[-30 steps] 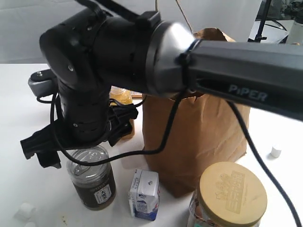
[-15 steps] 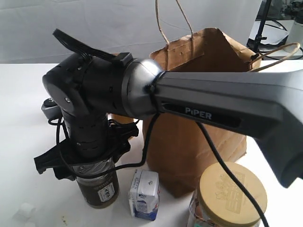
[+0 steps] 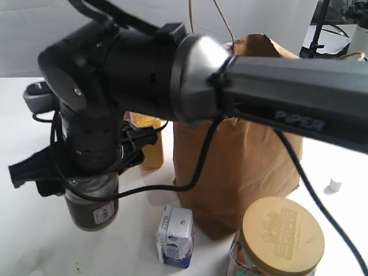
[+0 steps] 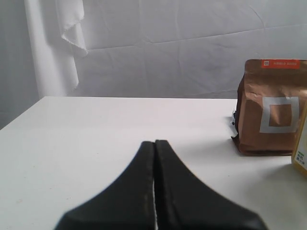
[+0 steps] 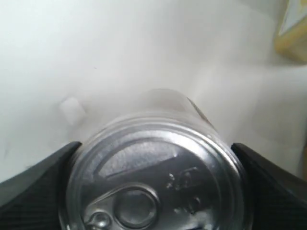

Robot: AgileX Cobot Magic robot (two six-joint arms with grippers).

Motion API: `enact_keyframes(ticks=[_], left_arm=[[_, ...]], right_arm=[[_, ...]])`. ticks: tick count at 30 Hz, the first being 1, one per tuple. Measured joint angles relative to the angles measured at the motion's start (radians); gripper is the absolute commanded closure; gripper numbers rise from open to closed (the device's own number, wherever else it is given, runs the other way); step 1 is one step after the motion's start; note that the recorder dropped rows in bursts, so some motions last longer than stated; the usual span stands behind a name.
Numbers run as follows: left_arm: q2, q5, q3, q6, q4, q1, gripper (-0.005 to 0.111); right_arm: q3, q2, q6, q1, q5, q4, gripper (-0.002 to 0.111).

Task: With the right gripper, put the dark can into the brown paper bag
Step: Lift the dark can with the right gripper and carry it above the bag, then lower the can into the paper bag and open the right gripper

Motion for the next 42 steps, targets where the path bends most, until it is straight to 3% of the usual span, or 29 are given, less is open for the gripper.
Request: enact_keyframes(ticks=[15,27,32,35,42], left_arm=[[0.0,0.0,0.0,0.0,0.0,0.0,0.107],[0.0,0.0,0.0,0.0,0.0,0.0,0.107],[0.0,0.0,0.0,0.0,0.0,0.0,0.107],[0.0,0.0,0.0,0.0,0.0,0.0,0.107],[0.0,0.0,0.0,0.0,0.0,0.0,0.107]], right_arm=[[0.0,-0.385,-0.11,0.019,-0.1,-0.007,0.108],[0.0,-0.582,-0.058,0.022,0.196,-0.412,0.108],[0.0,-0.594,-0.041,0.019,0.213,-0.559,0.108],[0.0,-0.594,-0.039,-0.012,0.213,-0.584,0.108],[0.0,-0.534,-0.052,-0.258,0.213,-0.443,0.108]])
